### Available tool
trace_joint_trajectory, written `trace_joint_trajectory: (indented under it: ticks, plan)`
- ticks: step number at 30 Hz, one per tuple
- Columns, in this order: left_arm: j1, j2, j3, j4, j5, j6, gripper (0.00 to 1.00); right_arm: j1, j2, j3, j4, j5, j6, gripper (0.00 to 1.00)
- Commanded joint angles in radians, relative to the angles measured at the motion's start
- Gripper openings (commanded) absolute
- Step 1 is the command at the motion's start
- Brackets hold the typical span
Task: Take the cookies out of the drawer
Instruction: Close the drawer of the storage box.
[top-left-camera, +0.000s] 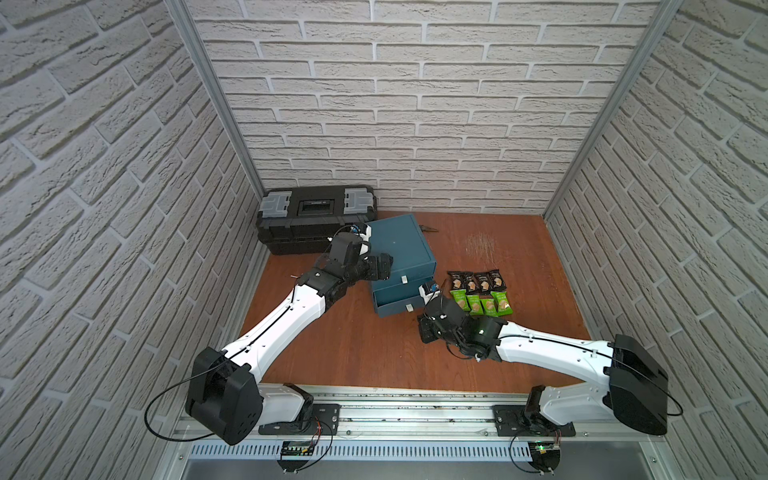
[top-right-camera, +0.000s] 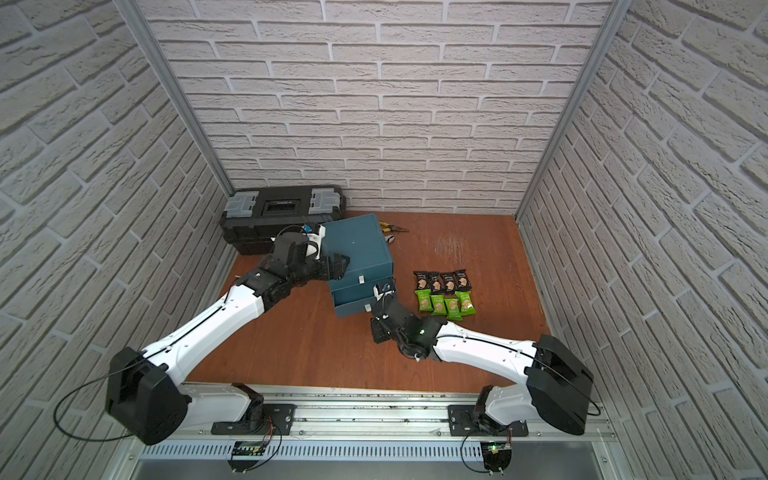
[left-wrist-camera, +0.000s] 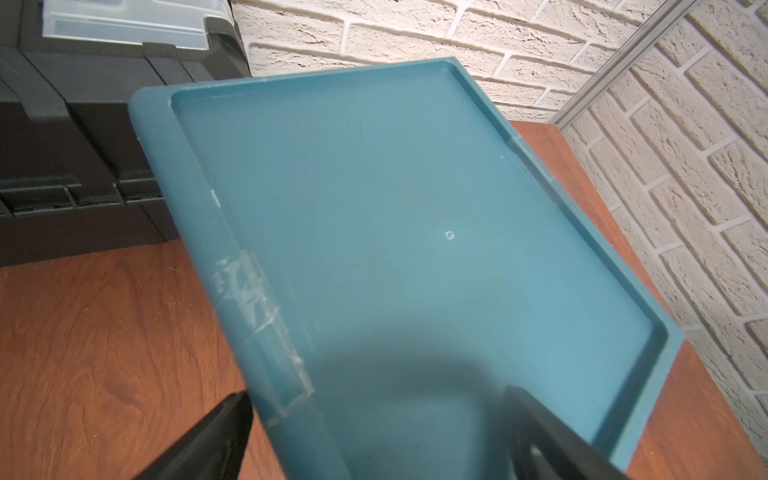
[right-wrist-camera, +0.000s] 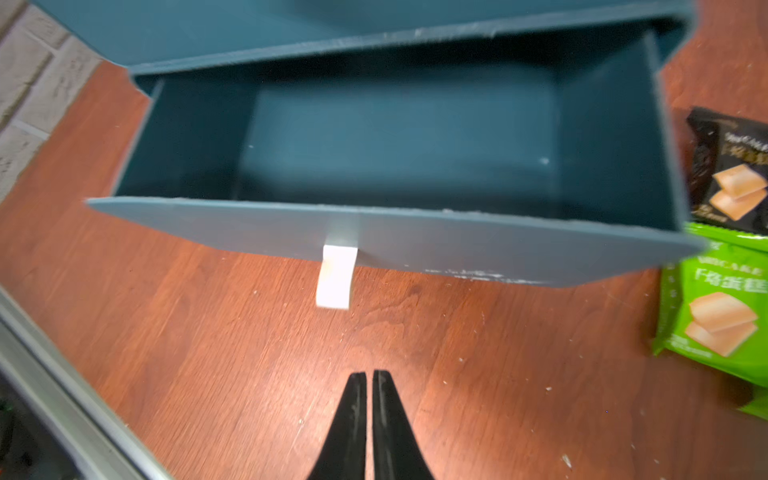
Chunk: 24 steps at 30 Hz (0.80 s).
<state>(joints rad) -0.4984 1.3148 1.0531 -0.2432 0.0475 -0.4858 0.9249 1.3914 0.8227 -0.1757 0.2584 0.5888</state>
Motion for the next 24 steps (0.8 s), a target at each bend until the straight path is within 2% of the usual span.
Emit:
trace_joint_trajectory:
  ticks: [1,9,16,24]
  plan:
    - [0.008,-0.013,-0.031,-0.001,0.009,-0.008,0.99,-0.018,0.02,0.035,0.092,0.046,-0.001,0.1]
    - [0.007,0.008,-0.02,0.012,0.024,-0.01,0.99,-0.077,0.108,0.061,0.21,0.052,0.013,0.05]
    - [0.007,0.026,-0.017,0.015,0.033,-0.005,0.99,-0.083,0.209,0.116,0.304,0.054,0.012,0.02]
    - [0.005,0.018,-0.034,0.018,0.038,-0.007,0.98,-0.082,0.196,0.056,0.44,0.063,0.038,0.02]
